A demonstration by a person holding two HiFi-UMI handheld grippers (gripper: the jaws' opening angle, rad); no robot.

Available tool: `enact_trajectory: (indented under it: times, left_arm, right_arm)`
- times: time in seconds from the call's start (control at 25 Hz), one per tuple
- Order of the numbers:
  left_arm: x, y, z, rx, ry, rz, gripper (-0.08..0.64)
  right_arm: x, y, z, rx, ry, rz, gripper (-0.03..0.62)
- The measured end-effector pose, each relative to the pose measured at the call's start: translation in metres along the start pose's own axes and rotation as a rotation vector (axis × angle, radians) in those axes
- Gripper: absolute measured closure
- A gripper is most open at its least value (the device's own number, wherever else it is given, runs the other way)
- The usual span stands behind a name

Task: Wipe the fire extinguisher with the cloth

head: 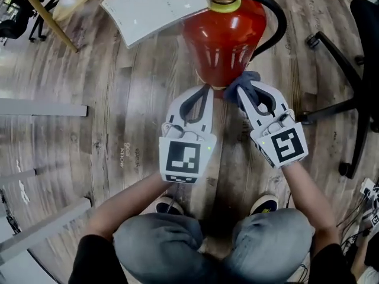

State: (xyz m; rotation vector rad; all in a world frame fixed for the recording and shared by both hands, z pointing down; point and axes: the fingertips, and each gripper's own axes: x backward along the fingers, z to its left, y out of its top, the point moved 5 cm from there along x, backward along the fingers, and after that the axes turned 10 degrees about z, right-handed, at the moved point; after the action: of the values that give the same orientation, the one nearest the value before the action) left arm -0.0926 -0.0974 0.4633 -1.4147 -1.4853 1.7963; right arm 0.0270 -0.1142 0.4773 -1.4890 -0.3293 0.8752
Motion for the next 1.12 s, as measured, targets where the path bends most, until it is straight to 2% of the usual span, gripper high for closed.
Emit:
enact_trajectory:
  times: [0.12, 0.24, 0.36, 0.52, 0.64, 0.72, 0.96, 1.04, 1.12]
  left_arm:
    - [-0.005, -0.001, 0.007, 0.01, 0.024, -0.013, 0.549]
    - [-0.008, -0.002, 0.014, 0.061, 0.045, -0.001, 0.55]
    - [-0.006, 0.006, 0.02, 0.084, 0.046, -0.001, 0.549]
    - [-0.008, 0.008, 0.013, 0.068, 0.046, -0.011, 0.55]
    - [-0.014, 0.007, 0.014, 0.073, 0.051, -0.007, 0.55]
    - [-0.014, 0.006, 0.011, 0.074, 0.048, 0.001, 0.55]
    - [-0.014, 0.012, 0.007, 0.08, 0.042, -0.002, 0.549]
    - [-0.012, 0.015, 0.009, 0.076, 0.052, -0.008, 0.55]
    - [-0.011, 0.017, 0.01, 0.082, 0.056, -0.011, 0.55]
  right_arm:
    - [0.017, 0.066, -0.005, 0.017, -0.007, -0.163, 0.56]
    - [0.029, 0.101, -0.011, 0.026, -0.011, -0.211, 0.56]
    - [0.023, 0.094, -0.009, 0.048, -0.013, -0.169, 0.56]
    - [0.011, 0.053, -0.004, 0.038, -0.016, -0.147, 0.56]
    - [-0.011, 0.021, -0.005, 0.055, -0.028, -0.023, 0.56]
    - [-0.01, 0.02, 0.003, 0.031, -0.027, 0.003, 0.56]
    - [0.022, 0.092, -0.011, -0.035, -0.058, -0.175, 0.56]
    - [0.021, 0.093, -0.011, -0.029, -0.064, -0.199, 0.56]
    - [0.014, 0.075, -0.009, -0.037, -0.061, -0.173, 0.56]
